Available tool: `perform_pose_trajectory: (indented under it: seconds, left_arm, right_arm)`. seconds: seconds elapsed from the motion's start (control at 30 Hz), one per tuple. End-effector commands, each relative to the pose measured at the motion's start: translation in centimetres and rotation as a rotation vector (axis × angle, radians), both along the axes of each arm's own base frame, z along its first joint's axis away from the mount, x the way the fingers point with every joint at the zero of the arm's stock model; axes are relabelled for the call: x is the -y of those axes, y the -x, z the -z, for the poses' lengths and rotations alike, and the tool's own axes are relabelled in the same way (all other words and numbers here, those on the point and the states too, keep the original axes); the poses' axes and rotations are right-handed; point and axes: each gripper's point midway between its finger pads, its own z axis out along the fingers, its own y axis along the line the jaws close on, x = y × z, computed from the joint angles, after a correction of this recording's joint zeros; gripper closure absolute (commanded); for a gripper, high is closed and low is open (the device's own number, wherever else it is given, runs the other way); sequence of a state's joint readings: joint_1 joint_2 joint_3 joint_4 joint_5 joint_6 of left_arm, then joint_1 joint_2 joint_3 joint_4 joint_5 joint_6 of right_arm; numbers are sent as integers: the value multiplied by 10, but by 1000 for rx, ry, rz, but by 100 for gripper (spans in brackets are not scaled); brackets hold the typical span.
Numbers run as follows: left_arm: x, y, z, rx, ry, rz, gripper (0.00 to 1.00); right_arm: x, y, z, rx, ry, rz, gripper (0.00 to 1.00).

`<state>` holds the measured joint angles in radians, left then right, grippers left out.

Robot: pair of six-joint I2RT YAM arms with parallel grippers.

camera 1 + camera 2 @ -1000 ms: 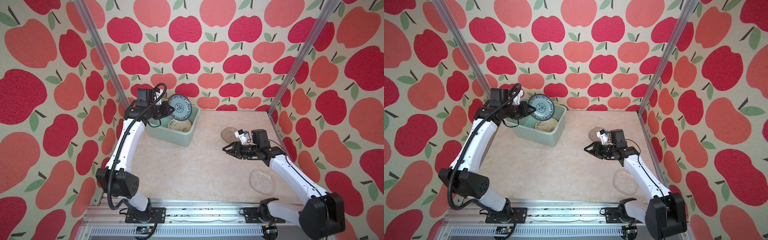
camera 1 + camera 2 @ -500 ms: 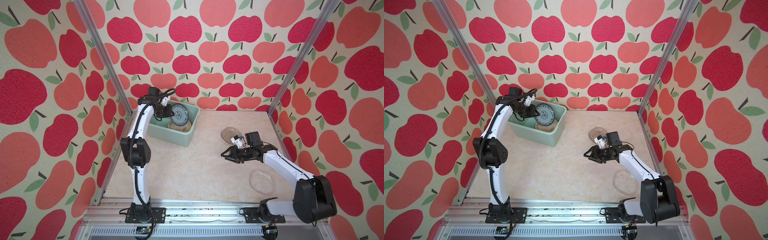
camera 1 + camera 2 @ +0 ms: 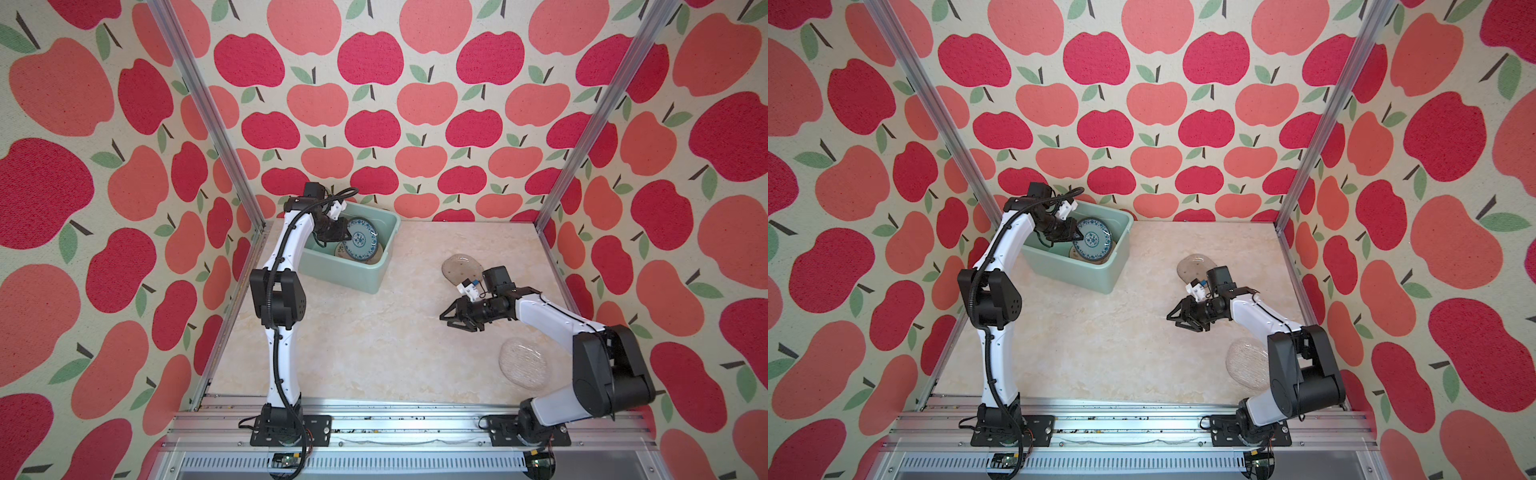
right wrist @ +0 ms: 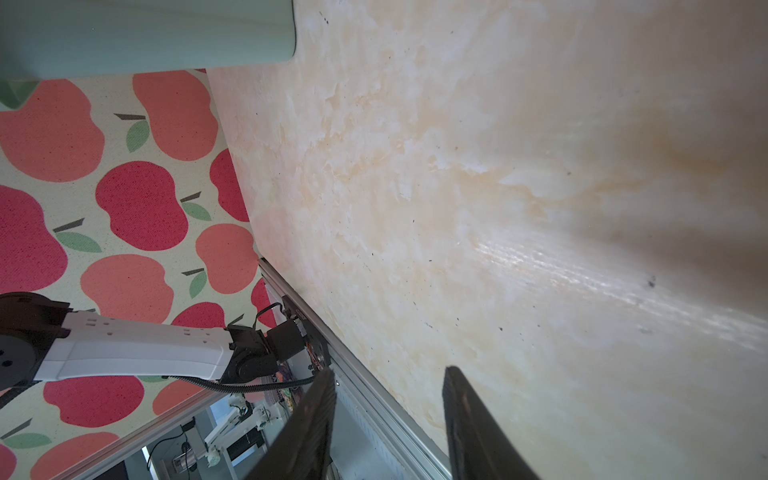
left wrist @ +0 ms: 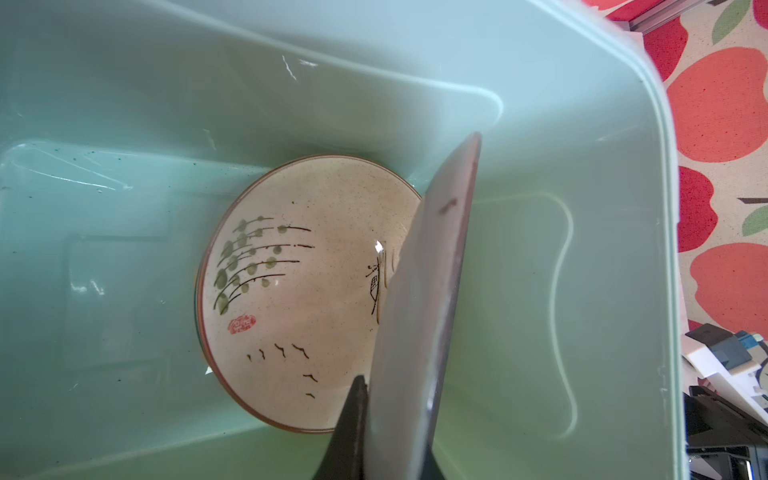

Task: Place the plates into the plastic bin on the countertop
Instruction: 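Carry the blue-and-white plate into the green bin with the left gripper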

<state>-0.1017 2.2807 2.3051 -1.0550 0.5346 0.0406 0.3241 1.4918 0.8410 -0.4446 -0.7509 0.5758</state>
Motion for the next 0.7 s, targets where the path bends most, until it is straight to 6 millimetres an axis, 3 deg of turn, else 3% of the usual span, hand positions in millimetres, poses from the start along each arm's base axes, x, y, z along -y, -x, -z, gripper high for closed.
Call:
perform_pose_trajectory:
  seconds: [0.0,0.47,0.67]
  left_arm:
    - [11,-9,-1,34,19,39,100]
    - [26,-13,31,-33,52,59,100]
    - [27,-13,41,-54,45,52,89]
  right_arm:
    - [-2,-4,-6,13,-18,-12,55]
    - [-4,-5,-2,-7,-28,-16,57]
    - [-5,-5,0,-11,-29,-15,57]
